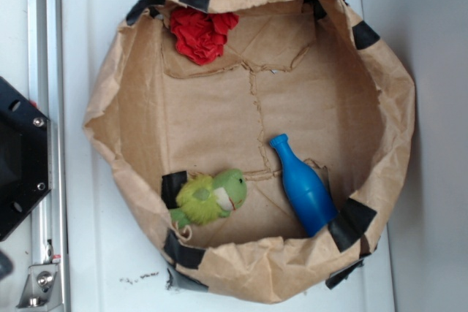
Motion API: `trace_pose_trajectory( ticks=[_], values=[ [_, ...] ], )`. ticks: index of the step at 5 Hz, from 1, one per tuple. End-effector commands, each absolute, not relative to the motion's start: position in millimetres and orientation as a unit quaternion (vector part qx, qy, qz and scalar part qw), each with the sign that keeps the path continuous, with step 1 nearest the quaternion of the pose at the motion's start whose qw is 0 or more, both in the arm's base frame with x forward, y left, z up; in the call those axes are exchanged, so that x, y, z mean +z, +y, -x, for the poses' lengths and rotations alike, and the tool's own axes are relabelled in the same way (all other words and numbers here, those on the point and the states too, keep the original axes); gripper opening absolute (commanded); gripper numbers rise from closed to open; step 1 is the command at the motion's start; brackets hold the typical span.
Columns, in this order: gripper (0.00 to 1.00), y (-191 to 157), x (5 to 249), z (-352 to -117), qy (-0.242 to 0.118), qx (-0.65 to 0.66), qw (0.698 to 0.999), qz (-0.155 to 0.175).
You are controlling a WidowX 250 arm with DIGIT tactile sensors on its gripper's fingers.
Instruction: Grab the green animal.
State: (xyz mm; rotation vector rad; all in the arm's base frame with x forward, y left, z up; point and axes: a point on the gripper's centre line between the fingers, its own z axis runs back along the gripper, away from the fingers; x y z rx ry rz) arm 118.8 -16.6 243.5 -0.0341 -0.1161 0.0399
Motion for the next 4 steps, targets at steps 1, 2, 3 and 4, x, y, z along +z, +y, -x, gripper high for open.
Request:
trace_pose_trajectory(
  ticks=[1,2,3,4],
  values=[
    [1.0,-17,243,-119,-0.058,0.02,0.998,0.017],
    [1.0,-34,250,-140,-0.073,0.047,0.996,0.036],
    [1.0,-45,250,-169,-0.073,0.07,0.994,0.037],
    [1.0,-46,237,-202,-0.076,0.105,0.991,0.038]
  ],
)
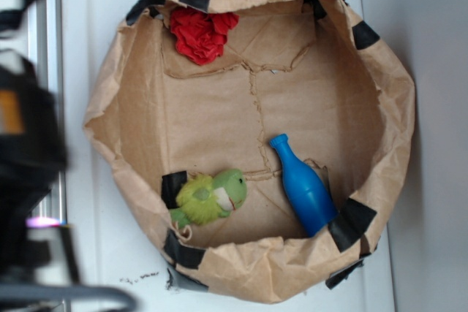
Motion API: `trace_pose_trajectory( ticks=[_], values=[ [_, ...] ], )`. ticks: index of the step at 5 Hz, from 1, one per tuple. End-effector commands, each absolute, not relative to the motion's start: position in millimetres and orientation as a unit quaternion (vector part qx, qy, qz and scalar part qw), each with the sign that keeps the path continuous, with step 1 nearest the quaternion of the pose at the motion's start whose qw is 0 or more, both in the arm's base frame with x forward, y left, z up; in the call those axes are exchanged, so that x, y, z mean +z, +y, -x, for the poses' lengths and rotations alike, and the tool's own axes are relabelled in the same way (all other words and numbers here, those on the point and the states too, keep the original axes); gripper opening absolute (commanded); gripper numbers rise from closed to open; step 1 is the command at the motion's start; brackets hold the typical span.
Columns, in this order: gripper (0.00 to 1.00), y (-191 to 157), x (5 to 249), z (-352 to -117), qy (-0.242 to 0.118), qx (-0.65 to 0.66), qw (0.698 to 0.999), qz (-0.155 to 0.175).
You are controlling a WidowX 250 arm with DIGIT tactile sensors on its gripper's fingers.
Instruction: Grab the green animal.
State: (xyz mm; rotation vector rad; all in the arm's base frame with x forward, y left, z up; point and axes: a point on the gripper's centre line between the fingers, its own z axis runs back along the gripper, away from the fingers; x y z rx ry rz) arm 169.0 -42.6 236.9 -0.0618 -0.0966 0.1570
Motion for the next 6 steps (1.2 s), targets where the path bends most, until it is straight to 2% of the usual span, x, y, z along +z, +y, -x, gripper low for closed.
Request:
trace_pose_trajectory(
  ticks=[1,2,3,6],
  values=[
    [1.0,-52,212,-210,-0.073,0.144,0.986,0.048],
    [1.0,-51,177,-217,-0.061,0.159,0.984,0.048],
    [1.0,-52,156,-214,-0.048,0.139,0.989,0.03],
    [1.0,-52,156,-214,-0.048,0.139,0.989,0.03]
  ],
)
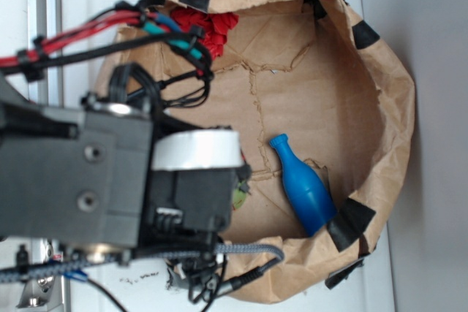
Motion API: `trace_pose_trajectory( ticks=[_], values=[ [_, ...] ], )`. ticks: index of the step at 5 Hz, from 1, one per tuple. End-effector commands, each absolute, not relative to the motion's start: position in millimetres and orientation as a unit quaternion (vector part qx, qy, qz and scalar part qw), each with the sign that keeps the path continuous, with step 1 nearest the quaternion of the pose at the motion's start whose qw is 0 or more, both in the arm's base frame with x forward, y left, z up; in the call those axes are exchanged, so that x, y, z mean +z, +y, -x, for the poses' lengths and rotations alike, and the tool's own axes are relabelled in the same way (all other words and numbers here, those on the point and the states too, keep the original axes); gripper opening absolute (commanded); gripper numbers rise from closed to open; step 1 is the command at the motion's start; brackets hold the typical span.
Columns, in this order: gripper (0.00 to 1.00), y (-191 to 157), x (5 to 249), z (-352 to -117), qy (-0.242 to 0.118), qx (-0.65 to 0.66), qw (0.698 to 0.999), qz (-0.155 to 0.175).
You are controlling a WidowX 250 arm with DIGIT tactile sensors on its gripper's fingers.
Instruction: Grab the green animal.
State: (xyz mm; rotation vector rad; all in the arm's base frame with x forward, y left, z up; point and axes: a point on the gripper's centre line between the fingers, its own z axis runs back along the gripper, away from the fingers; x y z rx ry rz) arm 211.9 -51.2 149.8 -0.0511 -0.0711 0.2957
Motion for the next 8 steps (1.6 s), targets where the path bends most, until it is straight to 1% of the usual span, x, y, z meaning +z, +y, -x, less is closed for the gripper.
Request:
trace_pose_trajectory(
  ticks=[1,2,3,4,5,6,7,8],
  values=[
    [1.0,-52,156,-214,-0.048,0.139,0.989,0.03],
    [1.0,-52,156,-214,-0.048,0.139,0.989,0.03],
    [1.0,-49,132,-243,-0.05,0.193,0.98,0.015],
    [1.0,-30,131,-268,-0.07,0.243,0.967,0.027],
    [1.0,-20,133,-265,-0.088,0.252,0.963,0.044],
    [1.0,-17,131,-253,-0.089,0.233,0.967,0.053],
    [1.0,-32,103,-242,-0.055,0.203,0.977,0.029],
    [1.0,-47,83,-232,-0.038,0.176,0.984,0.004]
  ],
)
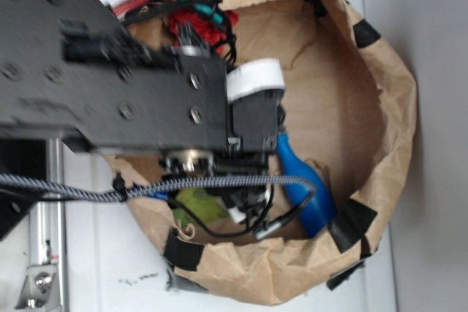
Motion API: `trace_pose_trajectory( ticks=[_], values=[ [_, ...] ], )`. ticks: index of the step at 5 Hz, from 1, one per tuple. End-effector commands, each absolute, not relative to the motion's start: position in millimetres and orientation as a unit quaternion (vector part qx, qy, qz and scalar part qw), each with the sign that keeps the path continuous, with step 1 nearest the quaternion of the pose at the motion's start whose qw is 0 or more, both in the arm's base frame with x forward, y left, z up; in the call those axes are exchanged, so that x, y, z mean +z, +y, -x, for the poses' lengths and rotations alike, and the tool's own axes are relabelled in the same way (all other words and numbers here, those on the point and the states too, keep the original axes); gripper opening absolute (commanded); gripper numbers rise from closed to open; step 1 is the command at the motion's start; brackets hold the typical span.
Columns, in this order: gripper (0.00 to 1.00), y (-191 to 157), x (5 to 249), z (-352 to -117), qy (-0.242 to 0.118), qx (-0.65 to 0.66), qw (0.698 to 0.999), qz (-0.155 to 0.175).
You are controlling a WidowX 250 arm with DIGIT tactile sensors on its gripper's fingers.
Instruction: Grab the green animal.
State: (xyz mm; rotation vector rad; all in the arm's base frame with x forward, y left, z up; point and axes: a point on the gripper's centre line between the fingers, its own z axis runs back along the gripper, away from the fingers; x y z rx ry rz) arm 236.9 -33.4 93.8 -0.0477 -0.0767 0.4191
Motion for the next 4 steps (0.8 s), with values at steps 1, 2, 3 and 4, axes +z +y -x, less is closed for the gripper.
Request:
trace_pose_trajectory(
  ticks=[1,2,3,4],
  values=[
    [1.0,-54,80,-227,-0.028,0.169,0.985,0.018],
    [1.0,-68,72,-219,-0.031,0.153,0.987,0.023],
    [1.0,-69,63,-216,-0.023,0.165,0.985,0.035],
    [1.0,-72,57,-215,-0.024,0.164,0.986,0.026]
  ],
)
